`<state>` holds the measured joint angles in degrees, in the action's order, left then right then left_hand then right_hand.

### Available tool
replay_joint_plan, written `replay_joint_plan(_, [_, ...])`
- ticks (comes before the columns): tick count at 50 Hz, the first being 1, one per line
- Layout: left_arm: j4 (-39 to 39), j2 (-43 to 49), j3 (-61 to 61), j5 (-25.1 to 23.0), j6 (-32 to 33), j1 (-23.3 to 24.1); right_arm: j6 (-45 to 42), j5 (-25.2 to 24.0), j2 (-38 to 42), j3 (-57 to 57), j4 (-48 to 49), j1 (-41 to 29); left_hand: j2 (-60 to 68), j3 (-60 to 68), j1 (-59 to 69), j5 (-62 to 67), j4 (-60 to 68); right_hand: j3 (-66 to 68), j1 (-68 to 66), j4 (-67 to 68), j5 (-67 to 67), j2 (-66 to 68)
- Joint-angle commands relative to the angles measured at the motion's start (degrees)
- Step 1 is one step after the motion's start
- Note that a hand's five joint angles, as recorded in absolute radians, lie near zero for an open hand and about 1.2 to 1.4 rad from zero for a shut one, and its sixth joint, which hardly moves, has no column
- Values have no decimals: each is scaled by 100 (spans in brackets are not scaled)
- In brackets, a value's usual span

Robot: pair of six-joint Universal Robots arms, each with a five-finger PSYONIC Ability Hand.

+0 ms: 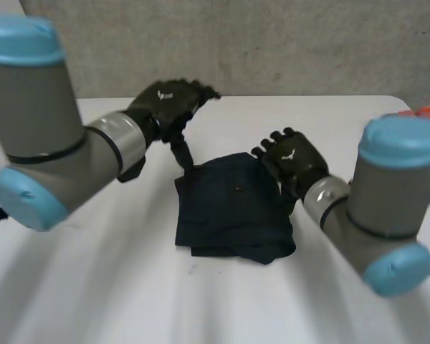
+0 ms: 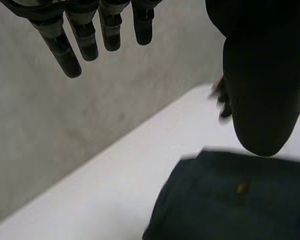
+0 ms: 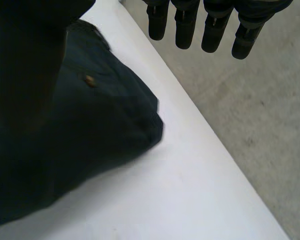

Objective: Fold the laundry.

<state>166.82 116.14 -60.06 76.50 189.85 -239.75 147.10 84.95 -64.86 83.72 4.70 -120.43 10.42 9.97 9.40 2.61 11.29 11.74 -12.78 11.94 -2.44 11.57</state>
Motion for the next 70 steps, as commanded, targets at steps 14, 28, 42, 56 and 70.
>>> replay_joint_plan(14, [-810, -1067, -603, -3115, -195, 129, 697, 813, 623, 1920, 2596, -938, -42, 3, 60, -261, -129, -174, 278, -194, 244, -157])
replay_joint_plan(28, [-572, -1190, -815, -2886, -177, 315, 442, 743, 1353, 1226, 3142, -710, -42, 3, 60, -261, -129, -174, 278, -194, 244, -157])
replay_joint_plan(42, [-555, -1295, -876, -2834, -186, 183, 626, 49, 1231, 611, 3845, -385, -42, 3, 60, -261, -129, 6826, -6722, 6806, -6756, 6843])
replay_joint_plan(56, [-186, -1585, -630, -2298, -510, 139, 1689, -644, 713, -1155, 3125, 1493, -42, 3, 60, -261, -129, 6826, -6722, 6806, -6756, 6843])
replay_joint_plan(70, [210, -1489, -683, -2245, -854, 271, 2912, -2280, 2230, -2957, 3616, 4237, -42, 3, 60, -261, -129, 6826, -6722, 6806, -6756, 6843])
